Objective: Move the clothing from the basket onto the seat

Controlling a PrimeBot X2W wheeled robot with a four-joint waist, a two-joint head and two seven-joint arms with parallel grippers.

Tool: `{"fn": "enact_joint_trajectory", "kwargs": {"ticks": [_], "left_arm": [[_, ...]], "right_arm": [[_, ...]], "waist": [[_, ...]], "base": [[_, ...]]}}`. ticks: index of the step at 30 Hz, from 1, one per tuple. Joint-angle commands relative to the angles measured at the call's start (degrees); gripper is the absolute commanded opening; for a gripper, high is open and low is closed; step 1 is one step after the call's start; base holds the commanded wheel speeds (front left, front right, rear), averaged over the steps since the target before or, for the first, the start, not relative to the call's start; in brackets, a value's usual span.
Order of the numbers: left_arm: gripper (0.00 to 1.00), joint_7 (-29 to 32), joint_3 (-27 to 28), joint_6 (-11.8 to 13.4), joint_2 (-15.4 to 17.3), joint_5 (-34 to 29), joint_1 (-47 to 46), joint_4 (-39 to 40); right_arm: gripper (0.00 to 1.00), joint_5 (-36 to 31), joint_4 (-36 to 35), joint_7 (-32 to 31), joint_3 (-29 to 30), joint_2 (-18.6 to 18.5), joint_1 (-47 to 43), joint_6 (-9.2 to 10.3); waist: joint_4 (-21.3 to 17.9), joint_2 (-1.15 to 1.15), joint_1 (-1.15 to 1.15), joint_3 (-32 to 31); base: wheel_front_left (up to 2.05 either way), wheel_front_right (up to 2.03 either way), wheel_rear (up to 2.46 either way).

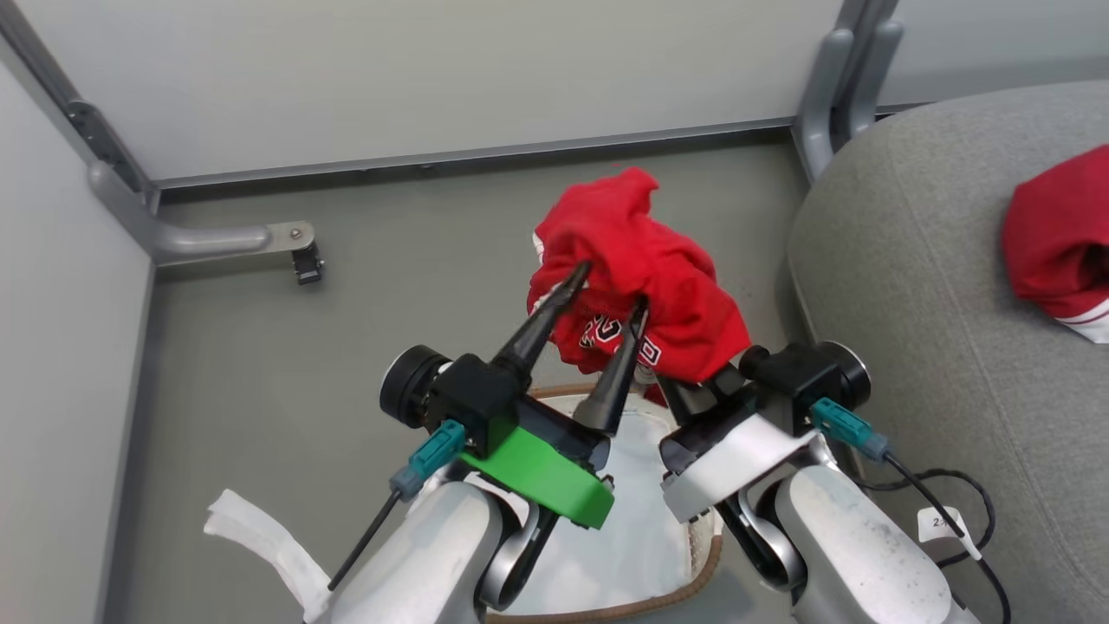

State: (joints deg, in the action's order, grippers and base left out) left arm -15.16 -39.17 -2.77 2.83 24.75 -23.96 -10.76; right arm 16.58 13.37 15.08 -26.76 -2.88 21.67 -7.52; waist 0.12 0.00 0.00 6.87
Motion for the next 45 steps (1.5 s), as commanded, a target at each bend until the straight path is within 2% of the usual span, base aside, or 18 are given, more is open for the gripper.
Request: {"fn": "enact_joint_trajectory", "kwargs": {"ticks": [1,9,15,27,38,40,45], "left_arm": [[1.00,0.02,0.32,0.11,0.15,-0.56,0.66,-0.41],[1.00,0.02,2.66,-0.88,0.15,-3.20,1.27,-3.26],[1.00,0.02,4.29,-1.91,0.18,-4.50,1.75,-5.03],[1.00,0.02,5.83,-2.87,0.22,-5.60,2.52,-7.25],[1.00,0.02,4.49,-4.18,0.22,-5.54,0.12,-9.21],[1.00,0.02,4.42,-4.23,0.24,-5.61,-0.09,-9.67],[1.00,0.01,5.35,-4.36,0.32,-7.11,-0.23,-11.26]], "right_arm": [[0.00,-0.19,-0.65,0.12,0.35,-0.19,-0.65,0.06],[0.00,-1.28,-2.76,0.11,3.02,-0.19,-2.49,0.06],[0.00,-1.35,-3.73,0.11,5.15,-0.17,-3.54,0.06],[0.00,-1.64,-4.90,0.11,8.22,-0.15,-5.82,0.06],[0.00,-4.64,-5.60,0.11,15.96,-1.10,-7.14,0.06],[0.00,-5.32,-4.70,0.12,15.36,-2.36,-4.92,0.06],[0.00,-6.16,-1.40,0.11,12.18,-8.21,4.25,0.07]], "waist": [[-1.72,0.00,0.00,0.24],[-10.28,0.00,0.00,1.08],[-18.98,0.00,0.00,2.52],[-29.72,0.00,0.00,4.08],[-31.37,0.00,0.00,6.90],[-31.32,0.00,0.00,7.78],[-31.10,0.00,0.00,10.93]], "base": [[0.00,0.00,0.00],[0.00,0.00,0.00],[0.00,0.00,0.00],[0.00,0.00,0.00],[0.00,0.00,0.00],[0.00,0.00,0.00],[0.00,0.00,0.00]]}}
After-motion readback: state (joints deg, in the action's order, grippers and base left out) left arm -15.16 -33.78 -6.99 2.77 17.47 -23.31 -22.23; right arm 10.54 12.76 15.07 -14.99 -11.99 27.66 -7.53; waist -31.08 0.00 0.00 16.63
